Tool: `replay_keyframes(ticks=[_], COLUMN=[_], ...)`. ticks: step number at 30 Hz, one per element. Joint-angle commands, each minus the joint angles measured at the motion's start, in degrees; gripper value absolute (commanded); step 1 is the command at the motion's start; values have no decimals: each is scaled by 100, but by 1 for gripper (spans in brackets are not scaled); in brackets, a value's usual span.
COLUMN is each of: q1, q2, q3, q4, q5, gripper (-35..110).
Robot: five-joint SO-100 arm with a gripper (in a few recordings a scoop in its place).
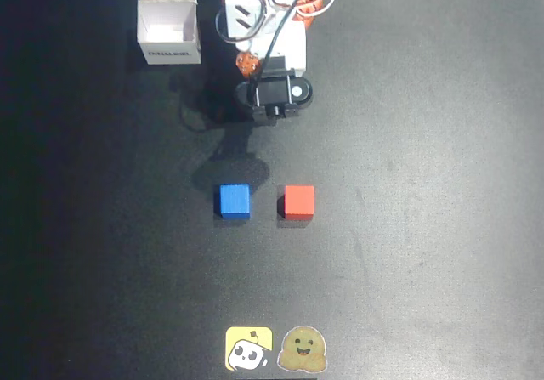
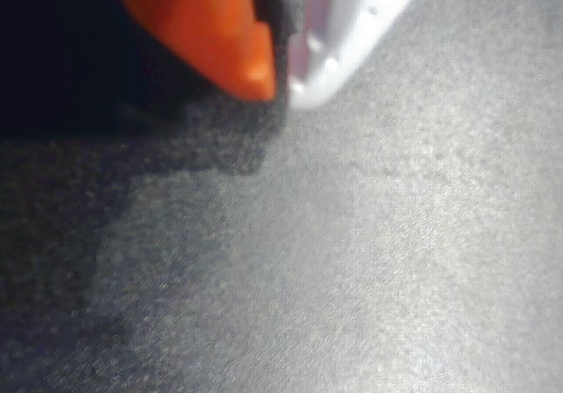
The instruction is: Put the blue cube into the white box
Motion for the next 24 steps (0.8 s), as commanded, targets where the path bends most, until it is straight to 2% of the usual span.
replay_keyframes(ticks=[1,24], q1=[35,-18], q2=[26,26], q3=[-18,-18], q4=[18,18], q5=[35,44], gripper=[0,0])
